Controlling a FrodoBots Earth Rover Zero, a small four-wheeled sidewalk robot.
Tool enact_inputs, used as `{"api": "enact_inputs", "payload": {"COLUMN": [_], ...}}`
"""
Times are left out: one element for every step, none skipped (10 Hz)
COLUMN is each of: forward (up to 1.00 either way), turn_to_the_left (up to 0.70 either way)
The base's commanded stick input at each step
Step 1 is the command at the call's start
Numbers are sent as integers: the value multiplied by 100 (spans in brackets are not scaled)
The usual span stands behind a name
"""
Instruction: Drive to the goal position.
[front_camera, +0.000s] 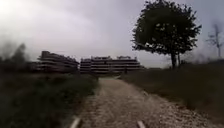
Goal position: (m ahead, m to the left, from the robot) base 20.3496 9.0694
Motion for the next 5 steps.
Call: {"api": "enact_inputs", "payload": {"forward": [70, 70, 70, 70, 70], "turn_to_the_left": [0, 0, 0, 0, 0]}}
